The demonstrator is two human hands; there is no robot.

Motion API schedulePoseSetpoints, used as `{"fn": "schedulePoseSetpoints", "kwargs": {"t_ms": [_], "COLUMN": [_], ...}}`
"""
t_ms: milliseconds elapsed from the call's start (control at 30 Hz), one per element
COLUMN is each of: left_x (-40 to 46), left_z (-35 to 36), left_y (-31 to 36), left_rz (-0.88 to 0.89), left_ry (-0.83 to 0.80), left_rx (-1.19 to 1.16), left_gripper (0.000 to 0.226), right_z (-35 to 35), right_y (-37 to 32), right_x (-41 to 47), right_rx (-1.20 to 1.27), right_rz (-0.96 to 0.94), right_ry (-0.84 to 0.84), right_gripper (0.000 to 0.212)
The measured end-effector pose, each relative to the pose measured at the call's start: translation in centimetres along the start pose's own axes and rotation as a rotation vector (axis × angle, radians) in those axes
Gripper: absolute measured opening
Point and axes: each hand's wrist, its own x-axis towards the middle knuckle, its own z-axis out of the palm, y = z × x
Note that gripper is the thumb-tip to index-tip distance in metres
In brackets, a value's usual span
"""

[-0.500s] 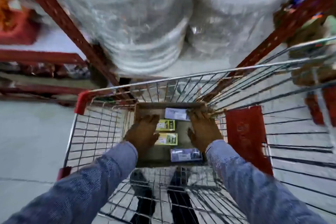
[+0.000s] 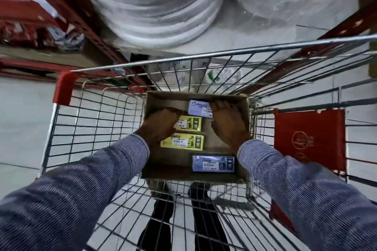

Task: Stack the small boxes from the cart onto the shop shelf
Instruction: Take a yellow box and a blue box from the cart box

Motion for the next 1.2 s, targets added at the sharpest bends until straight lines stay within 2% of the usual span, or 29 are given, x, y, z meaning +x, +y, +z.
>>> {"fn": "schedulePoseSetpoints", "kwargs": {"t_ms": [100,267,400,567,833,933,1033,1067,1200], "left_x": [0.4,1.1,0.9,-2.5,-14.8,-20.3,-24.9,-26.4,-31.8], "left_z": [0.0,0.1,-0.4,-3.6,-16.0,-21.8,-27.0,-28.5,-35.6], "left_y": [-0.4,-0.9,-0.4,0.6,2.9,4.0,4.4,4.5,6.4], "left_rz": [0.022,0.033,0.043,0.075,0.173,0.196,0.194,0.197,0.229], "left_ry": [-0.021,-0.073,-0.083,-0.028,0.220,0.296,0.375,0.424,0.602], "left_rx": [0.007,0.023,0.078,0.120,0.036,0.028,0.100,0.127,0.199], "left_gripper": [0.066,0.057,0.062,0.066,0.058,0.065,0.044,0.043,0.053], "right_z": [0.7,0.9,0.6,-3.1,-16.8,-23.1,-30.2,-32.5,-42.0], "right_y": [0.1,0.2,0.3,0.2,-1.4,-2.4,-3.8,-4.3,-6.4], "right_x": [0.7,1.4,0.8,-1.9,-9.2,-12.4,-15.3,-16.3,-20.3], "right_rx": [0.021,0.098,0.180,0.310,0.436,0.455,0.436,0.424,0.371], "right_rz": [0.002,0.020,0.021,0.091,0.133,0.107,0.055,0.049,0.026], "right_ry": [-0.008,0.035,0.029,0.092,0.213,0.322,0.459,0.505,0.652], "right_gripper": [0.067,0.055,0.060,0.054,0.046,0.055,0.050,0.051,0.053]}}
